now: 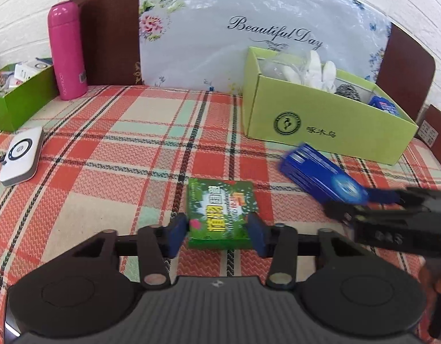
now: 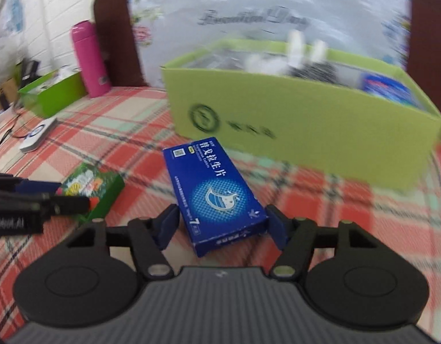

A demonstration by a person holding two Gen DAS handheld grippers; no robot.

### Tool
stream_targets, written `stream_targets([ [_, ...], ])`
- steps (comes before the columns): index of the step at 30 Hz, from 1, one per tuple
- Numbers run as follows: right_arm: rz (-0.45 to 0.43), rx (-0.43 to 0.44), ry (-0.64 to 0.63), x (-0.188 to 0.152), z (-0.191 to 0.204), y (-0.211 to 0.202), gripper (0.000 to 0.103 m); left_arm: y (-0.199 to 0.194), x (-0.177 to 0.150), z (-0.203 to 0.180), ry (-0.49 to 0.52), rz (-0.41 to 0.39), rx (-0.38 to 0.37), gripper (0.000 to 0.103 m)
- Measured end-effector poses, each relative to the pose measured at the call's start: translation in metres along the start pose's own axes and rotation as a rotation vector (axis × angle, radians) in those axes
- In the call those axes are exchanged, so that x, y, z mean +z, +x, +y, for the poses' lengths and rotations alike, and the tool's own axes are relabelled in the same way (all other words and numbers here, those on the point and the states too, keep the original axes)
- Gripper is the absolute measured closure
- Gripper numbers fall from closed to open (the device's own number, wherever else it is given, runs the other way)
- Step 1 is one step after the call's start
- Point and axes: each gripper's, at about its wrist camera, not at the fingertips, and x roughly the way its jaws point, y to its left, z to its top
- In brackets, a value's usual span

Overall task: Organize objects
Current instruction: 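Grasp the green snack box with the left tool while the right tool grasps the blue medicine box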

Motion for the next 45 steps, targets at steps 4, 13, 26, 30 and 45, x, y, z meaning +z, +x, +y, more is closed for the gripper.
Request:
stream_targets([
  [4,0.065,-0.047,0.053,-0.034,0.0,-0.048,0.039,-0.009,-0.007,-0.016,0.048,0.059,-0.156,0.069],
  [13,0.044,0.025,-0.055,-0.047,0.004,-0.082,0.014,-0.003,-0.006,-0.03,-0.092,0.034,-0.027,0.032],
  [26,0.032,0.071,-0.01,-0.054,-0.004,-0.079,0.023,0.024,0.004,-0.039,0.094,0.062,-0.154,0.031],
  [30,0.046,0.133,0.08,-0.055,-0.009,-0.08,0.047,0.016,-0.004,-0.043,0.164,0.057,-0.147,0.034],
  [45,0.088,0.018,-0.083,-0.056,0.011,-0.072,0.046,0.016,-0.01,-0.044,0.225,0.092,-0.089,0.034],
])
